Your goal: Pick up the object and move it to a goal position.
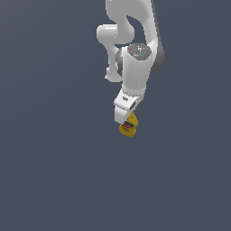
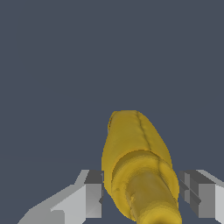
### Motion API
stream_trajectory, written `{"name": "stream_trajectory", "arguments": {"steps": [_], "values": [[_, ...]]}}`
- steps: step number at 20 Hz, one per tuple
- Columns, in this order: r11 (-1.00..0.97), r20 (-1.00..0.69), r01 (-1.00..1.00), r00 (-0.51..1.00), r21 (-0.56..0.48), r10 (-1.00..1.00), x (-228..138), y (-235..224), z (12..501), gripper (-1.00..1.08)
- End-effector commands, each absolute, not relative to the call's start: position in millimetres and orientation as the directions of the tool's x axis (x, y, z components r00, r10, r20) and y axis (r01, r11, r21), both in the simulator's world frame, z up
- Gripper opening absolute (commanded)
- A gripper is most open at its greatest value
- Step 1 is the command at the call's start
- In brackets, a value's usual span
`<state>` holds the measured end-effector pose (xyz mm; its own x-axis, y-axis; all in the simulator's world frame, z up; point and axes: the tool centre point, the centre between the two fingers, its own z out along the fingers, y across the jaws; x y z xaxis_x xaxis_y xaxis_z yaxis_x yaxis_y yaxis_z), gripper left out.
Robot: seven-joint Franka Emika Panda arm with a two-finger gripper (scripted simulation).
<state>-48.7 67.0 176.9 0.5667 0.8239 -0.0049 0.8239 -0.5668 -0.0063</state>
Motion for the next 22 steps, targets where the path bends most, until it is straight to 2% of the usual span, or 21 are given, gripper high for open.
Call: {"name": "stream_trajectory", "arguments": {"steps": [1, 8, 22], "values": [[-0.567, 0.001, 0.824, 0.567, 0.001, 0.824, -50, 63, 189, -1.0], [-0.567, 0.002, 0.824, 0.567, 0.0, 0.824, -67, 42, 230, -1.0], [-0.567, 0.003, 0.824, 0.567, -0.001, 0.824, -115, -18, 350, -1.0]]}}
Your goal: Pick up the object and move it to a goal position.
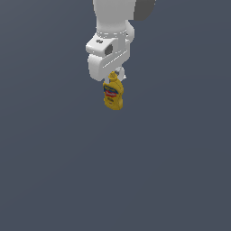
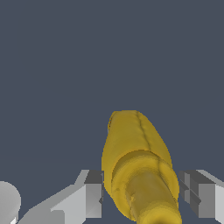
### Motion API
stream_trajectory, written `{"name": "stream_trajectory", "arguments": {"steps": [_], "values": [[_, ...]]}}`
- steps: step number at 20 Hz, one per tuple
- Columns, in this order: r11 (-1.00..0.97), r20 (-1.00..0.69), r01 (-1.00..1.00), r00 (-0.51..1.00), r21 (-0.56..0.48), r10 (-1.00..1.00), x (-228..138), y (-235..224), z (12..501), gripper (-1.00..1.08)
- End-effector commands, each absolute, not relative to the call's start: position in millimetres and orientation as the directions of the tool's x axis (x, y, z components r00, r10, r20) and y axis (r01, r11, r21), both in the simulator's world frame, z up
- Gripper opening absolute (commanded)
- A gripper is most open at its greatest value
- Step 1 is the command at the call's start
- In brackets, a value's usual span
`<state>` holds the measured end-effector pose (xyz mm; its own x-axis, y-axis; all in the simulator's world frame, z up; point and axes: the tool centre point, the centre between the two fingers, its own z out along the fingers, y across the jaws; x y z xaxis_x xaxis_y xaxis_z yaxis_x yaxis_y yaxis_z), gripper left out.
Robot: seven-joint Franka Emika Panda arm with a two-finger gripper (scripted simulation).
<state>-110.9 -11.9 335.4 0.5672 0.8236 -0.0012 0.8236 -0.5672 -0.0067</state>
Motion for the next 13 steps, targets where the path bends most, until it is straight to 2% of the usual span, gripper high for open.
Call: {"name": "stream_trajectory", "arguments": {"steps": [1, 13], "values": [[-0.567, 0.003, 0.824, 0.567, -0.001, 0.824, -117, -21, 357, -1.0], [-0.567, 0.001, 0.824, 0.567, -0.001, 0.824, -129, -41, 395, -1.0]]}}
